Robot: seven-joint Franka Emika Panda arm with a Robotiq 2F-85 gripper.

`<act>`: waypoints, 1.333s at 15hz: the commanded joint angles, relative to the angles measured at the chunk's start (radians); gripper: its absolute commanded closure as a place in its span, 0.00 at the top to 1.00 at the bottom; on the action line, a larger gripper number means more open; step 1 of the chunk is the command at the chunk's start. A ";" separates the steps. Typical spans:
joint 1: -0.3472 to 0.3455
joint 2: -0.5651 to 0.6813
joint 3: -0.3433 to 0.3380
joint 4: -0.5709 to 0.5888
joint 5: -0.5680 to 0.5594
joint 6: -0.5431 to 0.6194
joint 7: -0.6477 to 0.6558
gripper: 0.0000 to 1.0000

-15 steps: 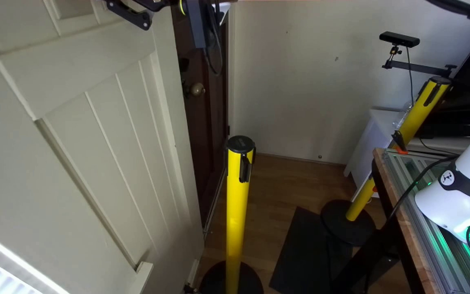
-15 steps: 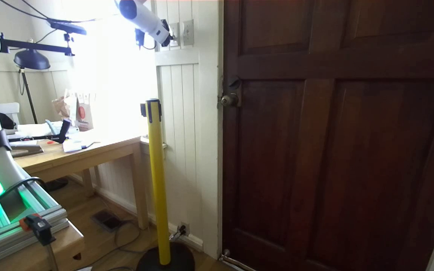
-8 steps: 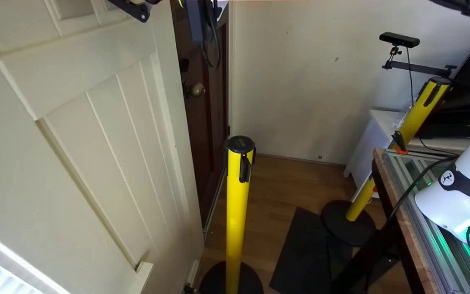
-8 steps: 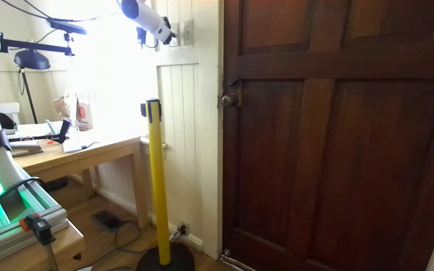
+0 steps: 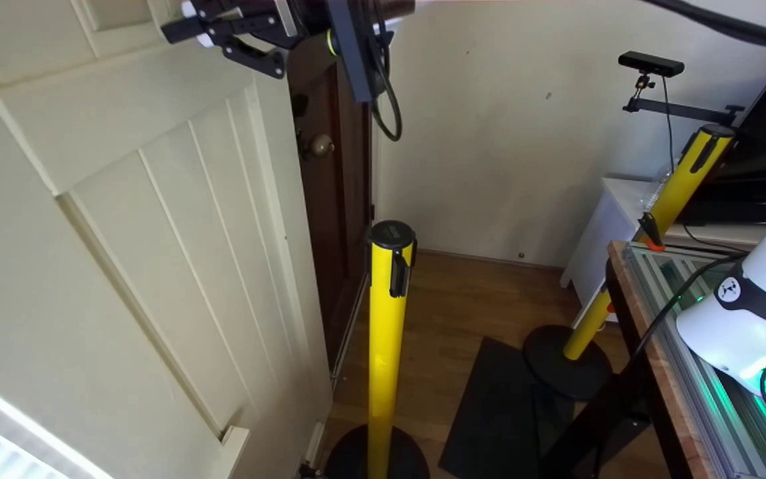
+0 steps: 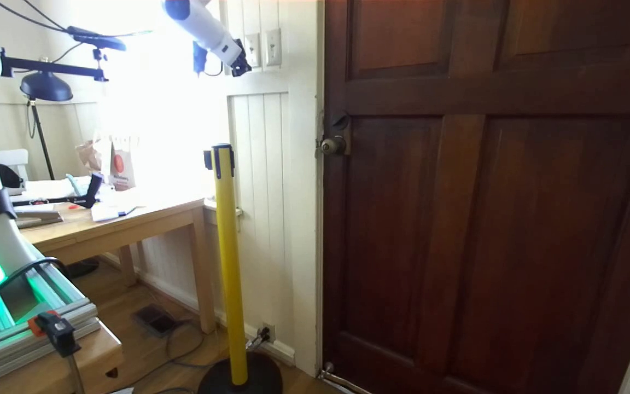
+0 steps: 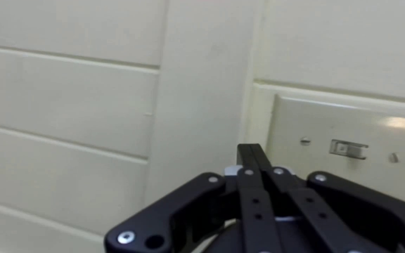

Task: Turn on the light switches.

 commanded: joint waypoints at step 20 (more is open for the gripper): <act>0.318 -0.657 -0.155 -0.352 0.113 1.216 -0.577 1.00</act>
